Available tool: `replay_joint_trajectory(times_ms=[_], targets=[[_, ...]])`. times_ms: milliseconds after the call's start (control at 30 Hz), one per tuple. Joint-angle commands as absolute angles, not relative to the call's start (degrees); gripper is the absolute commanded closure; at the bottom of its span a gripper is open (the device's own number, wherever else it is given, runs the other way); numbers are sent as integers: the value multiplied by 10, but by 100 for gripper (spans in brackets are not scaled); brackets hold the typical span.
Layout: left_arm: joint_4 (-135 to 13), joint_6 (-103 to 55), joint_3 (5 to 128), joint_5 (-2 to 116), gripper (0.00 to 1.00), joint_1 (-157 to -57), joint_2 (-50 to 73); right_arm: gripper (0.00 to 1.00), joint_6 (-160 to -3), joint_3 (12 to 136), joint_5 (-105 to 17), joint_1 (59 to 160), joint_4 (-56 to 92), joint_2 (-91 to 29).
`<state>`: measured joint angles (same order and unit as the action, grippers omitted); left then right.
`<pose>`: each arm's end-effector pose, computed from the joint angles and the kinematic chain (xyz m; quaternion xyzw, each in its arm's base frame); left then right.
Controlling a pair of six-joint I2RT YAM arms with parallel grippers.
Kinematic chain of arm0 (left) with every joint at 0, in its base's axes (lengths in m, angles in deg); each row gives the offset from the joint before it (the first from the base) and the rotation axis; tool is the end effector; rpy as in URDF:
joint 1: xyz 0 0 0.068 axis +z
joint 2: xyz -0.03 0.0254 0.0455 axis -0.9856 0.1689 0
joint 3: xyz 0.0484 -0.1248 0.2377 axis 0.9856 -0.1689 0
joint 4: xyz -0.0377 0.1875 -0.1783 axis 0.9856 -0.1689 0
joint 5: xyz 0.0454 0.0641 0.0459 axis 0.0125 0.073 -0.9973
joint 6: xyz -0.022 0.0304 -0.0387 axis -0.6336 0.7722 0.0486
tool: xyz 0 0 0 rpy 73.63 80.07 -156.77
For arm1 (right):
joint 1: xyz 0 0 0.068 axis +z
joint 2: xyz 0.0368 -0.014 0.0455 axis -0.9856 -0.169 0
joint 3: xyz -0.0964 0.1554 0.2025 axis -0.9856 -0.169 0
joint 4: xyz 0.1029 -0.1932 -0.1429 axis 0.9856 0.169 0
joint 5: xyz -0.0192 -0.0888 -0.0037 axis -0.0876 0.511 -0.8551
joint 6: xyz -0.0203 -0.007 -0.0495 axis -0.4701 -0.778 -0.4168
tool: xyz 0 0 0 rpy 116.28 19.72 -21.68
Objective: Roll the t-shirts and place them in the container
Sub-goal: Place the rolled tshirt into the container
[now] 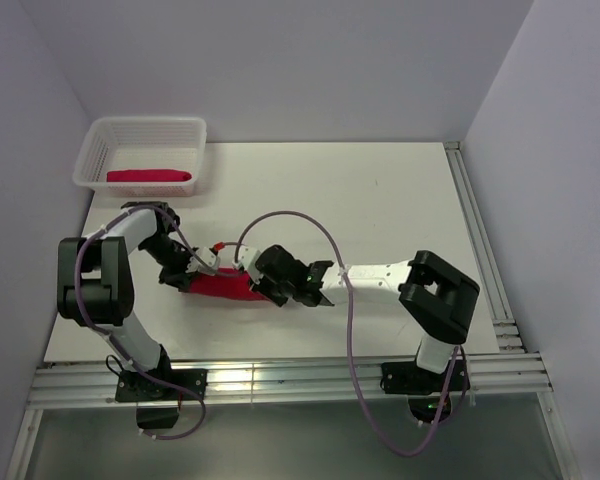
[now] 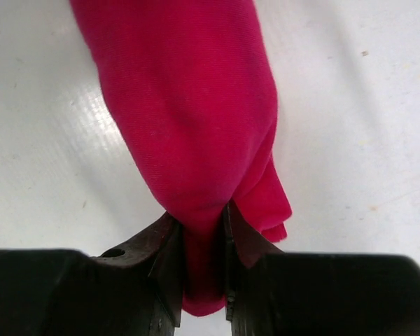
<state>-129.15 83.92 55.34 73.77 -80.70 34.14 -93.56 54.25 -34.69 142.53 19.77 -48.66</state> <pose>0.2639 -0.0169 0.1697 0.7099 0.6612 -0.2288 0.0807 0.1676 0.3162 0.1745 -0.5109 0.7713 0.1674 0.3407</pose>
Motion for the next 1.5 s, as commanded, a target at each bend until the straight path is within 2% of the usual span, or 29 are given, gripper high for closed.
replay_joint_trajectory(times_ms=[0,133,333,500,833,1067,1267,1467], targets=[[-1352,836,572,784,100,-791,317,100,-930,587,-350,1399,252,-498],[-1315,803,581,763,100,-781,308,100,-952,634,-343,1385,283,-512],[-1317,744,704,789,100,-748,334,100,-959,693,-319,1357,296,-523],[-1217,672,745,763,100,-738,317,100,-961,770,-263,1346,308,-569],[-1107,552,930,698,100,-737,376,100,-964,1103,-148,1313,346,-729],[-1019,451,1016,658,100,-738,435,100,-958,1188,-80,1308,230,-804],[-890,349,952,651,100,-738,486,100,-947,1283,-42,1309,176,-894],[-901,265,1067,668,100,-737,603,100,-954,1318,-23,1309,121,-919]])
